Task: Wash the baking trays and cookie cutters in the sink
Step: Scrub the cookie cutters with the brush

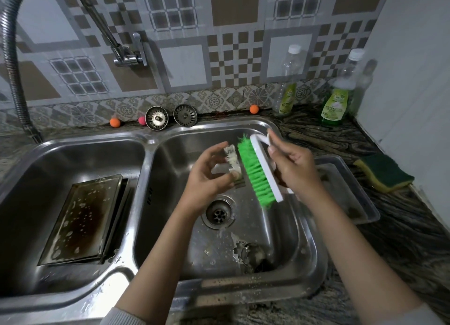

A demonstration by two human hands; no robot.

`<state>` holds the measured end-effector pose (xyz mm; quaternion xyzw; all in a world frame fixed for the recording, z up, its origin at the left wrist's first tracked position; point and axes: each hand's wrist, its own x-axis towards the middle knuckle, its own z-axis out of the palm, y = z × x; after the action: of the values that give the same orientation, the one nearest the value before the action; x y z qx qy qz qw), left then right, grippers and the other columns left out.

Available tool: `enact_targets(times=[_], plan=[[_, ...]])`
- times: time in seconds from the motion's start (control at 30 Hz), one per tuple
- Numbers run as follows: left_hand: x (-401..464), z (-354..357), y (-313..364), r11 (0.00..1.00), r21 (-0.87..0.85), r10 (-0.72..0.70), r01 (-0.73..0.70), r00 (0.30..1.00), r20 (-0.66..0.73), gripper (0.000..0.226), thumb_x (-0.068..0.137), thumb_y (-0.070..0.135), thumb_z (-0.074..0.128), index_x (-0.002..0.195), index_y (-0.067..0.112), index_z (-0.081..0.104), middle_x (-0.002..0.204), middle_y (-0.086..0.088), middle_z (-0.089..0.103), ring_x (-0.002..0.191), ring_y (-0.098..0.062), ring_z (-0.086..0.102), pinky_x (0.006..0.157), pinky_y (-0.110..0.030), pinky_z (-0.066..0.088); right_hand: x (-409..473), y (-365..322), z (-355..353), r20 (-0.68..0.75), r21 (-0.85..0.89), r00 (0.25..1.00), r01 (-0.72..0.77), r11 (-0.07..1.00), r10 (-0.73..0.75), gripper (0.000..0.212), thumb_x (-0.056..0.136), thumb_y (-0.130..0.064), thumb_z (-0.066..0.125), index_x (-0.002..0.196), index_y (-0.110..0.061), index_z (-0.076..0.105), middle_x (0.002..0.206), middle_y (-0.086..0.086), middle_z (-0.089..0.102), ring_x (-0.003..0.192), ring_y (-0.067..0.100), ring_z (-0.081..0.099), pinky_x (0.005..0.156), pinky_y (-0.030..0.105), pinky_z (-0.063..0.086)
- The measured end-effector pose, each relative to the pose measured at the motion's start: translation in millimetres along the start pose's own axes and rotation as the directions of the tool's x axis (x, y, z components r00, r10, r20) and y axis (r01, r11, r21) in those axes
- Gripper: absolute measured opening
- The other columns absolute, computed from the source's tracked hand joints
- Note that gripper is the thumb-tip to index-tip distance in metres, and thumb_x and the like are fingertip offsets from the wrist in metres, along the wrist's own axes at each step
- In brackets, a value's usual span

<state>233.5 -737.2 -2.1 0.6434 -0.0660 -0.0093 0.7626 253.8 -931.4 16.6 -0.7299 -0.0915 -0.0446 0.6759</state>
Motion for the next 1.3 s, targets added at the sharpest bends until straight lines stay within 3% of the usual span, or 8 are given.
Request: enact_targets(times=[0.2, 0.3, 0.47, 0.6, 0.67, 0.97, 1.13, 1.3], plan=[[-2.2, 2.2, -0.3, 0.999, 0.016, 0.028, -0.029, 0.999, 0.025, 0.060, 0.077, -0.005, 0.070, 0.129, 0.016, 0.049, 0.118, -0.023, 0.052, 0.079, -0.015, 0.065, 0.062, -0.025, 0.055, -9.0, 14.3, 13.2, -0.011, -0.014, 0.997, -0.075, 0.997, 0.075, 0.030, 0.088, -0.038, 0.060, 0.114, -0.054, 0.058, 0.114, -0.017, 0.066, 0.103, 0.006, 0.056, 0.091, 0.034, 0.047], [-6.1, -2.8, -8.5, 0.999, 0.018, 0.043, -0.043, 0.999, -0.001, 0.059, 0.079, -0.003, 0.068, 0.131, 0.017, 0.048, 0.119, -0.019, 0.054, 0.083, -0.020, 0.065, 0.066, -0.030, 0.057, -16.9, 13.2, 9.0, 0.050, -0.020, 0.993, -0.105, 0.994, 0.105, 0.033, 0.092, -0.024, 0.060, 0.117, -0.045, 0.057, 0.120, -0.017, 0.063, 0.106, -0.005, 0.058, 0.092, 0.022, 0.047], [0.8, -8.8, -7.4, 0.996, -0.042, -0.074, 0.073, 0.997, -0.026, 0.062, 0.076, 0.005, 0.070, 0.132, 0.024, 0.052, 0.122, -0.020, 0.052, 0.088, -0.019, 0.059, 0.063, -0.024, 0.053, -11.0, 2.6, -2.1, 0.040, 0.027, 0.988, -0.153, 0.988, 0.152, 0.038, 0.095, -0.007, 0.051, 0.132, -0.017, 0.049, 0.051, -0.029, 0.054, 0.045, -0.010, 0.049, 0.046, 0.003, 0.035], [0.8, 5.6, -6.3, 0.995, -0.055, -0.082, 0.085, 0.995, 0.053, 0.065, 0.073, 0.008, 0.072, 0.132, 0.021, 0.050, 0.116, -0.014, 0.053, 0.086, -0.020, 0.060, 0.065, -0.028, 0.056, 1.6, -1.5, 8.9, -0.074, 0.069, 0.984, -0.159, 0.985, 0.164, 0.035, 0.093, -0.016, 0.058, 0.126, -0.026, 0.058, 0.112, -0.014, 0.067, 0.096, -0.004, 0.062, 0.089, 0.027, 0.052], [0.5, 5.1, -7.6, 0.997, -0.037, -0.064, 0.065, 0.998, 0.014, 0.066, 0.076, 0.002, 0.074, 0.136, 0.014, 0.047, 0.115, -0.016, 0.053, 0.086, -0.018, 0.062, 0.064, -0.027, 0.055, -5.0, 5.8, 15.5, -0.072, 0.029, 0.984, -0.164, 0.986, 0.165, 0.030, 0.092, -0.025, 0.061, 0.116, -0.043, 0.061, 0.111, -0.018, 0.066, 0.108, 0.013, 0.063, 0.098, 0.044, 0.048], [-16.2, 3.4, -21.5, 0.993, -0.074, -0.101, 0.094, 0.991, -0.093, 0.055, 0.080, -0.002, 0.069, 0.126, 0.024, 0.055, 0.112, -0.015, 0.056, 0.090, -0.022, 0.062, 0.063, -0.027, 0.055, -38.3, 22.8, 28.4, -0.149, 0.206, 0.931, -0.301, 0.931, 0.333, 0.033, 0.093, -0.020, 0.059, 0.124, -0.032, 0.060, 0.124, -0.016, 0.057, 0.100, -0.002, 0.060, 0.089, 0.028, 0.052], [-13.9, -0.3, -7.2, 0.974, -0.213, -0.124, 0.080, 0.971, -0.203, 0.049, 0.084, -0.004, 0.063, 0.120, 0.029, 0.055, 0.108, -0.011, 0.057, 0.085, -0.015, 0.063, 0.069, -0.028, 0.055, -35.7, 14.6, 13.7, -0.184, 0.310, 0.892, -0.345, 0.886, 0.412, 0.030, 0.092, -0.018, 0.060, 0.120, -0.030, 0.063, 0.108, -0.012, 0.067, 0.082, -0.004, 0.062, 0.061, 0.014, 0.050], [-16.4, 28.3, -4.7, 0.962, -0.267, -0.161, 0.059, 0.912, -0.378, 0.048, 0.082, 0.000, 0.070, 0.123, 0.021, 0.054, 0.117, -0.023, 0.056, 0.077, -0.014, 0.064, 0.064, -0.022, 0.056, -34.9, 7.9, 44.3, -0.337, 0.509, 0.811, -0.271, 0.817, 0.479, 0.032, 0.094, -0.020, 0.056, 0.125, -0.031, 0.060, 0.117, -0.006, 0.065, 0.099, 0.015, 0.065, 0.081, 0.038, 0.056]])
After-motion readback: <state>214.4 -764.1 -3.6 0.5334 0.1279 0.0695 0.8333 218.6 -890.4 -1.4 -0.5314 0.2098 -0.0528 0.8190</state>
